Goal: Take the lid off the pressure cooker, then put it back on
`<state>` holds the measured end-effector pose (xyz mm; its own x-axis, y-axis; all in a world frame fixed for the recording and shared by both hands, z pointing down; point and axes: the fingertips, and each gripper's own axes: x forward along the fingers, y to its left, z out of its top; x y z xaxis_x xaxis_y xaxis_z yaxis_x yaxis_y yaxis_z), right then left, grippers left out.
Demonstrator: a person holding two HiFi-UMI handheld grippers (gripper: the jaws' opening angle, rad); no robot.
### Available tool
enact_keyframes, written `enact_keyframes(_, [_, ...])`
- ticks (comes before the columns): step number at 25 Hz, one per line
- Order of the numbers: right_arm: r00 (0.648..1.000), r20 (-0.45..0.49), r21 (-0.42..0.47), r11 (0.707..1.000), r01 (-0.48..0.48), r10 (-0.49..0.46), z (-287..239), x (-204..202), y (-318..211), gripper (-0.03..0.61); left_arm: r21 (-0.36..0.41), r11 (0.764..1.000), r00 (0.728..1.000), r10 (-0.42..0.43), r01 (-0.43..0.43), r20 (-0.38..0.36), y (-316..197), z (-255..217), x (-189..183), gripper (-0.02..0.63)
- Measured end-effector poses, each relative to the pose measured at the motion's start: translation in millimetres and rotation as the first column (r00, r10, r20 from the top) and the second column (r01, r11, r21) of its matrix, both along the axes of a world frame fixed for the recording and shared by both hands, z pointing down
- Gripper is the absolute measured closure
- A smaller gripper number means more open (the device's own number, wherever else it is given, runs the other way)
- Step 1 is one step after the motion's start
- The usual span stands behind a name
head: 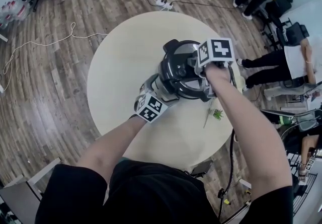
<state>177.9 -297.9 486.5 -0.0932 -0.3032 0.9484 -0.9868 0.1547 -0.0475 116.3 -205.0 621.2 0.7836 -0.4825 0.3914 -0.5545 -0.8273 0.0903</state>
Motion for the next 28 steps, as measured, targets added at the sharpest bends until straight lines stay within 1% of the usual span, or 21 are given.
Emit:
enact_keyframes(3, [1.0, 0.02, 0.012, 1.0, -0.017, 0.016, -8, 1, -2, 0.293, -0.001, 1.0, 1.0, 0.001, -0.001, 0.001, 0, 1, 0, 0.025])
enact_keyframes(9, [1.0, 0.028, 0.041, 0.999, -0.002, 0.001, -36, 11, -2, 0.293, -0.003, 1.0, 1.0, -0.002, 0.002, 0.003, 0, 2, -1, 0.023])
enact_keyframes(13, [0.998, 0.063, 0.083, 0.996, -0.029, 0.024, -68, 39, 1, 0.293, -0.006, 1.0, 1.0, 0.001, -0.001, 0.005, -1, 1, 0, 0.023])
enact_keyframes(16, [0.997, 0.066, 0.108, 0.993, -0.044, 0.037, -94, 68, 13, 0.293, -0.005, 1.0, 1.0, 0.001, -0.001, 0.006, -2, 0, -1, 0.025])
enact_keyframes(19, [0.997, 0.055, 0.122, 0.991, -0.062, 0.055, -113, 103, 35, 0.293, -0.006, 1.0, 1.0, 0.0, 0.0, 0.006, -2, -2, -3, 0.025])
enact_keyframes(22, [0.997, 0.022, 0.119, 0.99, -0.079, 0.077, -120, 140, 68, 0.293, -0.006, 1.0, 1.0, -0.002, 0.002, 0.003, -2, -5, -3, 0.025])
enact_keyframes(24, [0.995, 0.002, 0.105, 0.99, -0.098, 0.098, -114, 163, 96, 0.293, -0.007, 1.0, 1.0, 0.0, 0.0, 0.001, -2, -5, -1, 0.025])
enact_keyframes(28, [0.988, 0.01, 0.06, 0.986, -0.153, 0.153, -86, 192, 156, 0.293, -0.008, 1.0, 1.0, 0.003, -0.003, 0.004, -1, -5, -2, 0.023])
